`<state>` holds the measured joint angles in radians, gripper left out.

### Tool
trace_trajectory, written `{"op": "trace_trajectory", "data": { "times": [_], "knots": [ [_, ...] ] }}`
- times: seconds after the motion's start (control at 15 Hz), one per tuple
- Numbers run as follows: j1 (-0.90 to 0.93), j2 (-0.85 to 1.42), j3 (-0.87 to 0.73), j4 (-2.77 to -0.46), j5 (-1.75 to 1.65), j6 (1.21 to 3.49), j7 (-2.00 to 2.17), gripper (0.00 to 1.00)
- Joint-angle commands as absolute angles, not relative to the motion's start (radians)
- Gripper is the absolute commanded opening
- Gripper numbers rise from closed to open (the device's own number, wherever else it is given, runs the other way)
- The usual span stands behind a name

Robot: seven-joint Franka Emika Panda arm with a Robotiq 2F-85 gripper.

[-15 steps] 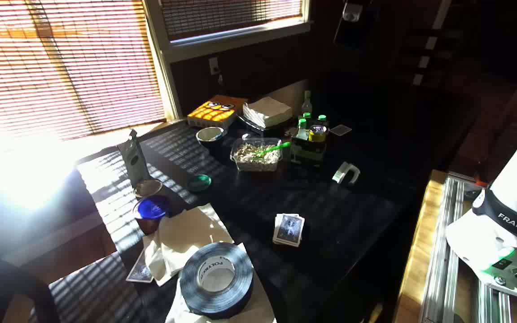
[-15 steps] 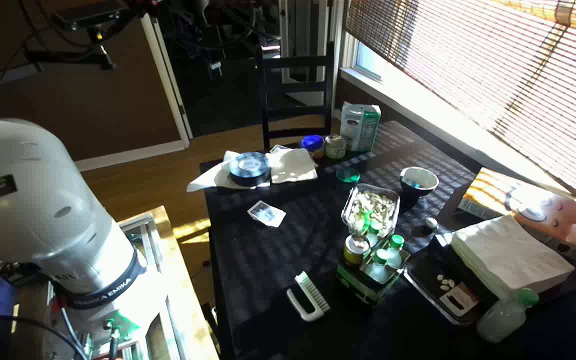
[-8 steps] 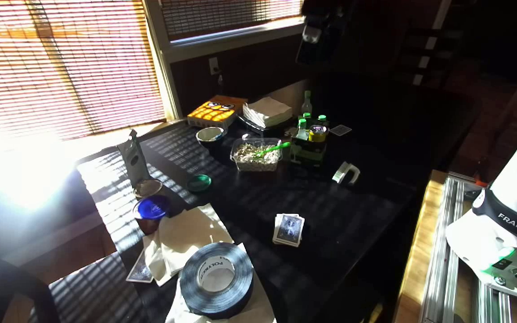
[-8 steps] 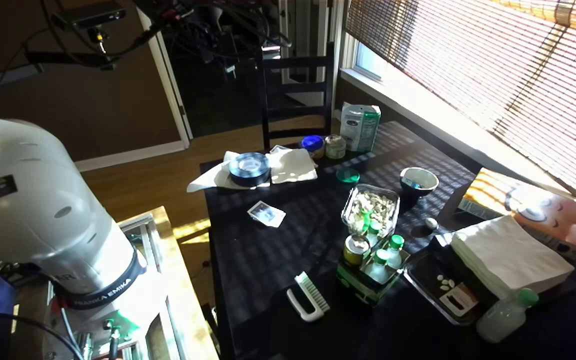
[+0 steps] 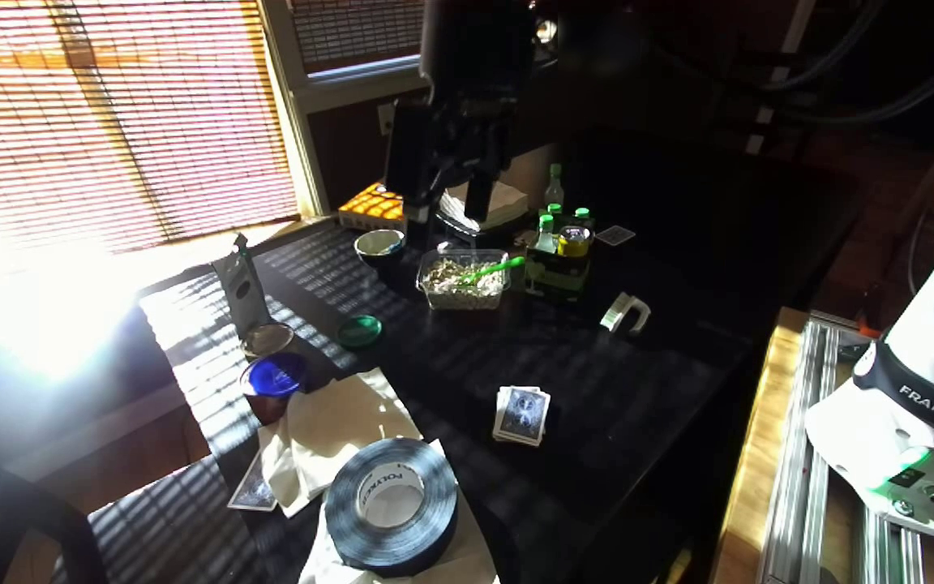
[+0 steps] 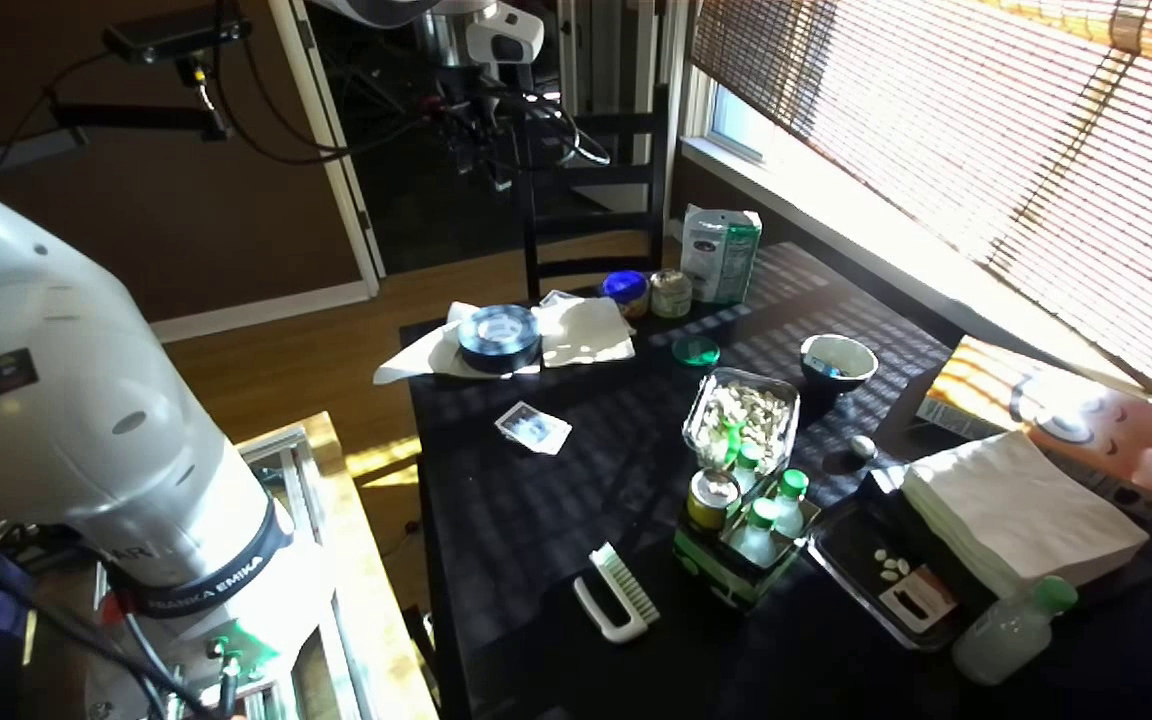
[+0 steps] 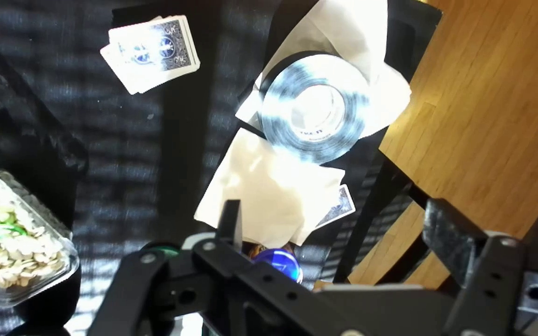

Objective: Put the paper towel on the piles of paper towels

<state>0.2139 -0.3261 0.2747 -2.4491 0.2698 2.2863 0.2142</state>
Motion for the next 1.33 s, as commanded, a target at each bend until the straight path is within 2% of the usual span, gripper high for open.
{"op": "trace_trajectory", "data": {
  "times": [0.0, 0.07, 0.4, 0.87, 1.13, 1.27],
  "knots": [
    [0.239, -0.078, 0.292, -2.252, 0.293, 2.265, 0.264, 1.0],
    [0.232, -0.207, 0.283, -2.37, 0.268, 2.285, 0.258, 1.0],
    [0.243, -0.075, 0.284, -2.268, 0.272, 2.284, 0.257, 1.0],
    [0.251, 0.172, 0.276, -2.093, -0.049, 2.415, 0.855, 1.0],
    [0.433, 0.353, 0.114, -1.903, -0.236, 2.29, 1.144, 1.0],
    [0.464, 0.449, 0.13, -1.794, -0.273, 2.183, 1.279, 1.0]
  ]
}}
